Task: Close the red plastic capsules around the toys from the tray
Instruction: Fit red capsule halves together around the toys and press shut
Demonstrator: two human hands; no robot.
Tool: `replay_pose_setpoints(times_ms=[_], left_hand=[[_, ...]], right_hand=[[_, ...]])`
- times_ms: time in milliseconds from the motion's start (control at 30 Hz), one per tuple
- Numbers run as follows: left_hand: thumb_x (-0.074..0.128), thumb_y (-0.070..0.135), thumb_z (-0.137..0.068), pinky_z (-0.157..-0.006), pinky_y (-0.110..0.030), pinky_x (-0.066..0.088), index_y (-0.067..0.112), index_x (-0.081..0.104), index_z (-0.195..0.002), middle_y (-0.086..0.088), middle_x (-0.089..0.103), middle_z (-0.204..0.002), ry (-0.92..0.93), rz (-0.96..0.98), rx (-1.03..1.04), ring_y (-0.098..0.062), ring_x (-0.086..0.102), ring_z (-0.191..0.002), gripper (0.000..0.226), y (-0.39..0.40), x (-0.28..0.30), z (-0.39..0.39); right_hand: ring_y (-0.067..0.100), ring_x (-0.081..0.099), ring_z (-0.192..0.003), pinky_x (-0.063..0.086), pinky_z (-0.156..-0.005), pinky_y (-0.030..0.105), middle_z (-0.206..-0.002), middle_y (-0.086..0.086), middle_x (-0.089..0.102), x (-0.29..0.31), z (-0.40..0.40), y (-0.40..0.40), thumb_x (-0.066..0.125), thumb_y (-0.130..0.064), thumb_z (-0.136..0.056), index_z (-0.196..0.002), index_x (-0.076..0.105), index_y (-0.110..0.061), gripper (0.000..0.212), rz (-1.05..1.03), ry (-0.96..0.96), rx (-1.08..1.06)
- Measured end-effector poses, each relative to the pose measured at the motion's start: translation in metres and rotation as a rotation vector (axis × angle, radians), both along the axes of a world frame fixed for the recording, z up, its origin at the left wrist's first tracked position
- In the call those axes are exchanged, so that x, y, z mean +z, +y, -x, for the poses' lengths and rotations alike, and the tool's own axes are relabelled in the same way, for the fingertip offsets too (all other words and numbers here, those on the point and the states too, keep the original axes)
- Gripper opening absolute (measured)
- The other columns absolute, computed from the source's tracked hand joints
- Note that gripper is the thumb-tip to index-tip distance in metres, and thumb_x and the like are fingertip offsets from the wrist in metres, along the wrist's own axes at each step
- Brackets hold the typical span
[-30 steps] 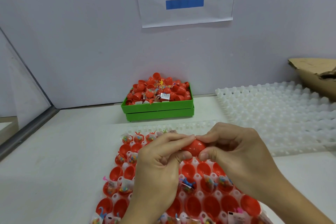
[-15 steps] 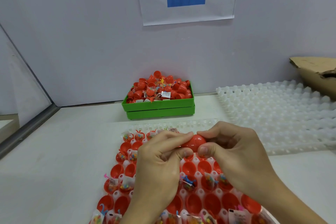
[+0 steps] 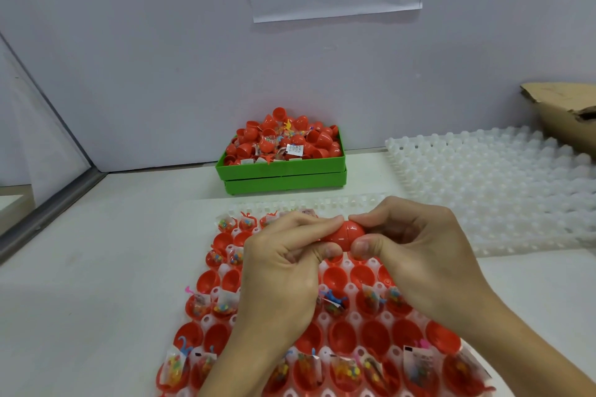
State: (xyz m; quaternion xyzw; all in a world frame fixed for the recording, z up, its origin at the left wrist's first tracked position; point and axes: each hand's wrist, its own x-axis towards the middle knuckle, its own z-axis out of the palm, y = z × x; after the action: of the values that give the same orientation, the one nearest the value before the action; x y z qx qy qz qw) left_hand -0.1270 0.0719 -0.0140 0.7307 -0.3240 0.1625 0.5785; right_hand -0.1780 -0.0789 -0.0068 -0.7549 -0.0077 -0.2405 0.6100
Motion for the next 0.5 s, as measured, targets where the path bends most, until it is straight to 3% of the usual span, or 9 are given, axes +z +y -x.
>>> replay_pose_setpoints(times_ms=[100, 200, 333, 400, 500], left_hand=[[0.067, -0.024, -0.073, -0.067, -0.012, 0.053, 0.012, 0.078, -0.095, 0.006, 0.072, -0.081, 0.026, -0.006, 0.018, -0.003, 0.068, -0.076, 0.044, 0.001, -0.001, -0.002], [0.074, -0.014, -0.073, -0.069, -0.011, 0.052, 0.017, 0.079, -0.096, 0.011, 0.073, -0.081, 0.013, -0.033, 0.080, -0.001, 0.068, -0.080, 0.038, 0.001, 0.001, -0.001], [0.073, 0.012, -0.076, -0.076, -0.014, 0.053, 0.017, 0.075, -0.105, 0.016, 0.070, -0.091, -0.179, -0.141, 0.147, 0.001, 0.065, -0.085, 0.030, 0.002, 0.002, 0.001], [0.072, 0.013, -0.077, -0.079, -0.015, 0.050, 0.011, 0.073, -0.107, 0.006, 0.070, -0.092, -0.330, -0.240, 0.154, -0.003, 0.062, -0.085, 0.030, 0.002, 0.000, 0.000], [0.074, 0.009, -0.078, -0.080, -0.020, 0.050, 0.004, 0.070, -0.109, -0.004, 0.070, -0.090, -0.475, -0.312, 0.151, -0.011, 0.061, -0.085, 0.031, 0.004, -0.005, -0.001]], right_hand=[[0.009, 0.073, -0.070, 0.055, -0.067, 0.018, -0.073, 0.000, 0.075, -0.003, -0.001, 0.003, 0.077, 0.010, -0.073, -0.081, 0.076, -0.011, 0.023, 0.023, 0.019, -0.030], [0.006, 0.072, -0.078, 0.056, -0.073, 0.019, -0.082, -0.007, 0.076, -0.003, 0.000, 0.005, 0.077, -0.005, -0.079, -0.097, 0.079, -0.019, 0.023, 0.074, 0.026, -0.040], [0.000, 0.071, -0.093, 0.055, -0.085, 0.020, -0.099, -0.013, 0.076, -0.004, 0.004, 0.015, 0.080, -0.033, -0.075, -0.114, 0.074, -0.024, 0.041, 0.073, 0.083, 0.035], [0.000, 0.071, -0.094, 0.055, -0.088, 0.023, -0.099, -0.011, 0.076, -0.006, 0.002, 0.018, 0.080, -0.028, -0.075, -0.115, 0.074, -0.021, 0.041, 0.052, 0.121, 0.030], [0.001, 0.073, -0.085, 0.055, -0.077, 0.016, -0.086, -0.013, 0.077, -0.007, 0.001, 0.018, 0.077, -0.015, -0.079, -0.095, 0.080, -0.028, 0.021, -0.033, 0.105, 0.059]])
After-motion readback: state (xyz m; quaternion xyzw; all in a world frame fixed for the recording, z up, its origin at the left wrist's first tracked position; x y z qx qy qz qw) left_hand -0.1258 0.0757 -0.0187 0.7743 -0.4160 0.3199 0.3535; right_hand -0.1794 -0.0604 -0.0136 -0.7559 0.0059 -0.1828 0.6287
